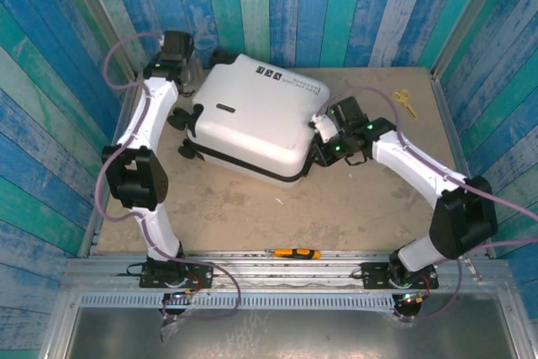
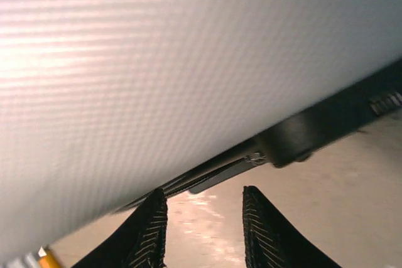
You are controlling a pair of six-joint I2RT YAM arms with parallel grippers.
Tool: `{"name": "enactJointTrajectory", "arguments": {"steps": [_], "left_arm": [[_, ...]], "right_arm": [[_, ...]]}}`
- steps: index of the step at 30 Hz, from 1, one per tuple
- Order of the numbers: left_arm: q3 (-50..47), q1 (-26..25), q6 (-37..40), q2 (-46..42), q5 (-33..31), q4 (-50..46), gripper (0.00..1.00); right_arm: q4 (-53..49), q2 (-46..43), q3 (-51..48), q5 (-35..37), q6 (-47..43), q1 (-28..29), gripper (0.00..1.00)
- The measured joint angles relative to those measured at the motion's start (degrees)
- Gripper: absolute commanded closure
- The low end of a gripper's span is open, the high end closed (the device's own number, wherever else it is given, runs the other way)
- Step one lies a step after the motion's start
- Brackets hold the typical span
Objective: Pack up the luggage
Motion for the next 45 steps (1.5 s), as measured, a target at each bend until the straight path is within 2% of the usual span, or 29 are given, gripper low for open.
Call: {"name": "enactJointTrajectory", "arguments": {"steps": [2,5,7,9,12,15,19,23,27,41,45], "left_arm": [[-1.97,-1.99,0.15,-3.61,0.74,1.31,0.06],[-10.73,-2.78,-0.09,-13.31,3.1,2.99,0.07],[-19.76,-2.32,-1.42,-23.26,5.81,4.33,0.07],[-28.09,-2.29,-3.34,-32.87,7.98,5.25,0.07],[-39.1,-5.53,-7.39,-46.45,9.55,5.62,0.06],[-47.25,-10.05,-12.63,-55.52,10.03,5.16,0.0],[-55.65,-11.78,-20.61,-62.07,10.32,4.48,0.07],[-60.76,-12.0,-25.9,-63.93,11.67,4.39,0.1],[-62.58,-12.13,-28.72,-60.57,13.07,4.98,0.1],[-65.44,-12.22,-31.85,-52.11,13.49,12.46,0.12],[-67.01,-12.22,-32.06,-50.51,13.49,14.05,0.13]], "right_arm": [[0.55,-3.21,-0.61,0.15,2.73,-1.68,0.56],[3.56,-8.52,-3.41,-0.09,7.02,-9.6,0.54],[6.86,-11.63,-6.6,-0.52,10.49,-15.56,0.5],[10.36,-13.05,-9.92,-2.05,13.31,-18.34,0.47],[17.7,-11.93,-15.08,-7.8,17.7,-19.52,0.45],[26.36,-7.23,-19.23,-14.1,22.29,-20.11,0.43],[38.56,-0.24,-23.54,-19.8,28.76,-20.61,0.43],[49.22,5.4,-25.99,-22.8,34.82,-20.72,0.44],[58.4,11.41,-26.05,-24.94,39.04,-20.83,0.45],[82.44,28.26,-21.51,-31.98,50.23,-20.55,0.48],[88.39,32.13,-20.13,-33.73,53.24,-20.52,0.52]]}}
